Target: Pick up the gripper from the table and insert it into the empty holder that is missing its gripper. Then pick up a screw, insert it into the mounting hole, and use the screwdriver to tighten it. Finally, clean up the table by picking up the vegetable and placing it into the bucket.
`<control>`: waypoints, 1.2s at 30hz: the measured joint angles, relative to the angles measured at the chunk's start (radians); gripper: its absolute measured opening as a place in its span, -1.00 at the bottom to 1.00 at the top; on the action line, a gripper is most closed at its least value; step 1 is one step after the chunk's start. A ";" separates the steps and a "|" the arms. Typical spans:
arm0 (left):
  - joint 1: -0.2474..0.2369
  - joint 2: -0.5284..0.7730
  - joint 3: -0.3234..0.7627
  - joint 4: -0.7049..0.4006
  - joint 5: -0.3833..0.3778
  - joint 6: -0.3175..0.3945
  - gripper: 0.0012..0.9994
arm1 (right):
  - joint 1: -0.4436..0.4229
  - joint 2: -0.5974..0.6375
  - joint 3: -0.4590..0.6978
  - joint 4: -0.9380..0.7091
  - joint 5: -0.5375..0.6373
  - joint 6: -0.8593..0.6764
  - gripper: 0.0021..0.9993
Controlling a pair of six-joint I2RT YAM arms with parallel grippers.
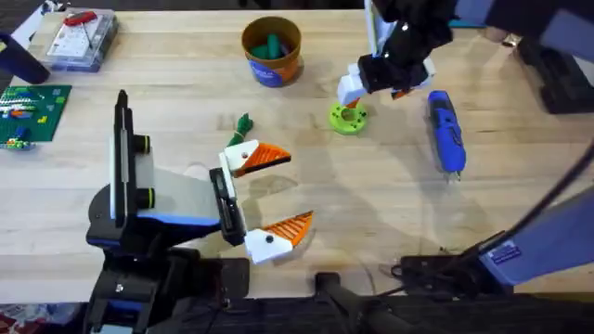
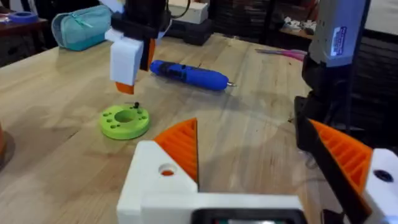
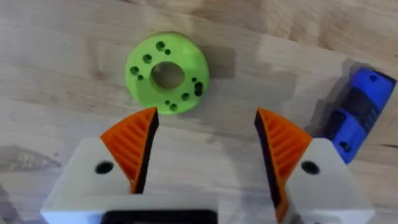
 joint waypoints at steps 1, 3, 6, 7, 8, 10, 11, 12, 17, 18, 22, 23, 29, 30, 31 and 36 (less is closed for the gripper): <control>0.000 0.000 0.000 0.000 0.000 0.000 0.99 | -0.001 0.012 0.000 0.009 0.000 0.002 0.86; 0.000 0.000 0.000 0.000 0.000 0.000 0.99 | -0.002 0.026 -0.003 0.024 -0.003 0.005 0.84; 0.000 0.000 0.000 0.000 0.000 0.000 0.99 | -0.007 0.027 -0.030 0.055 -0.024 0.008 0.84; 0.000 0.000 0.000 0.000 0.000 0.000 0.99 | -0.009 0.027 -0.043 0.068 -0.032 0.007 0.83; 0.000 0.000 0.000 0.000 0.000 0.000 0.99 | -0.013 0.026 -0.059 0.071 -0.043 0.008 0.83; 0.000 0.000 0.000 0.000 0.000 0.000 0.99 | -0.023 0.026 -0.089 0.074 -0.054 0.007 0.82; 0.000 0.000 0.000 0.000 0.000 0.000 0.99 | -0.027 0.026 -0.104 0.079 -0.058 0.006 0.80; 0.000 0.000 0.000 0.000 0.000 0.000 0.99 | -0.030 0.026 -0.115 0.085 -0.060 0.003 0.80; 0.000 0.000 0.000 0.000 0.000 0.000 0.99 | -0.035 0.026 -0.154 0.127 -0.070 -0.022 0.75; 0.000 0.000 0.000 0.000 0.000 0.000 0.99 | -0.034 0.026 -0.154 0.142 -0.072 -0.027 0.74; 0.000 0.000 0.000 0.000 0.000 0.000 0.99 | -0.034 0.026 -0.154 0.187 -0.072 -0.036 0.71; 0.000 0.000 0.000 0.000 0.000 0.000 0.99 | -0.034 0.026 -0.154 0.191 -0.073 -0.036 0.69; 0.000 0.000 0.000 0.000 0.000 0.000 0.99 | -0.034 0.026 -0.154 0.190 -0.075 -0.043 0.38; 0.000 0.000 0.000 0.000 0.000 0.000 0.99 | -0.034 0.026 -0.154 0.189 -0.076 -0.044 0.34; 0.000 0.000 0.000 0.000 0.000 0.000 0.99 | -0.034 0.026 -0.154 0.190 -0.076 -0.045 0.30; 0.000 0.000 0.000 0.000 0.000 0.000 0.99 | -0.034 0.027 -0.154 0.190 -0.076 -0.047 0.16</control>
